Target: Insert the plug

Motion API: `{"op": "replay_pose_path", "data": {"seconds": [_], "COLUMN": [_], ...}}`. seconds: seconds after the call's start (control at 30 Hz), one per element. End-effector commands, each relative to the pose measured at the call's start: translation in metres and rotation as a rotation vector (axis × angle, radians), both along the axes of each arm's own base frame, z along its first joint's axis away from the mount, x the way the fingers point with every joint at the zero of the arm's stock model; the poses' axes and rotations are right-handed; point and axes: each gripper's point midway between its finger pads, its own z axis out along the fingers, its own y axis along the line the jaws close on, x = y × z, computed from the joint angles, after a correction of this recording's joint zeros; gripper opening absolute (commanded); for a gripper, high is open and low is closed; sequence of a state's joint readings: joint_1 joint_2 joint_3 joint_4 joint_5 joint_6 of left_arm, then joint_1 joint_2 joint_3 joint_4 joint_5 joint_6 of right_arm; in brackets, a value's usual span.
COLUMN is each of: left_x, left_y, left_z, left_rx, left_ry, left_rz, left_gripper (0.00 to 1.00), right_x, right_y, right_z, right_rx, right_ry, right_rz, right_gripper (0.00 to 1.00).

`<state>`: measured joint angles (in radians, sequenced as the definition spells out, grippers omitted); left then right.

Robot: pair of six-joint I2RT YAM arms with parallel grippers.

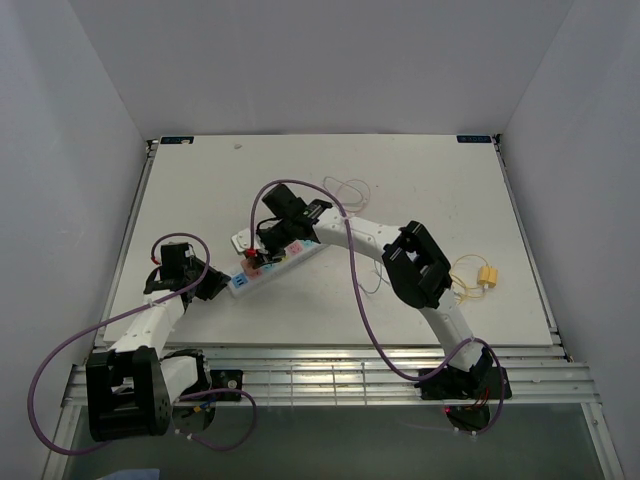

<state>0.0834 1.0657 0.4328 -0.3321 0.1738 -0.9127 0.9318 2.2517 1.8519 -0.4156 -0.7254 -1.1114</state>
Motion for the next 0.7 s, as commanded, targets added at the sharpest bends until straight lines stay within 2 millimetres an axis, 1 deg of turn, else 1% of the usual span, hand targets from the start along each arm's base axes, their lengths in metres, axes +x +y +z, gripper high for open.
{"op": "replay_pose_path", "data": {"seconds": [0.0,0.03,0.1,0.17,0.27,0.57,0.67], "left_x": [-0.019,-0.02,-0.02,-0.02,-0.02,-0.019,-0.02], "left_y": [0.002,0.002,0.002,0.002,0.002,0.002,0.002], "left_z": [-0.016,-0.016,-0.015,-0.015,-0.016,-0.016,-0.016], "left_rx": [0.021,0.02,0.021,0.022,0.023,0.023,0.02], "left_ry": [0.087,0.087,0.084,0.085,0.086,0.087,0.09], "left_rz": [-0.011,-0.011,-0.013,-0.01,-0.009,-0.009,-0.013], "left_gripper": [0.33,0.33,0.33,0.33,0.33,0.33,0.33], "right_x": [-0.014,-0.015,-0.01,-0.011,-0.017,-0.015,-0.015], "right_y": [-0.021,-0.023,-0.026,-0.032,-0.031,-0.042,-0.044], "right_z": [-0.065,-0.07,-0.075,-0.084,-0.085,-0.097,-0.097], "right_rx": [-0.199,-0.212,-0.228,-0.256,-0.245,-0.276,-0.273], "right_ry": [0.007,0.007,-0.026,-0.032,0.011,0.039,0.096], "right_rz": [-0.044,-0.05,-0.072,-0.081,-0.075,-0.096,-0.1], "right_gripper": [0.08,0.08,0.08,0.08,0.08,0.08,0.08]}}
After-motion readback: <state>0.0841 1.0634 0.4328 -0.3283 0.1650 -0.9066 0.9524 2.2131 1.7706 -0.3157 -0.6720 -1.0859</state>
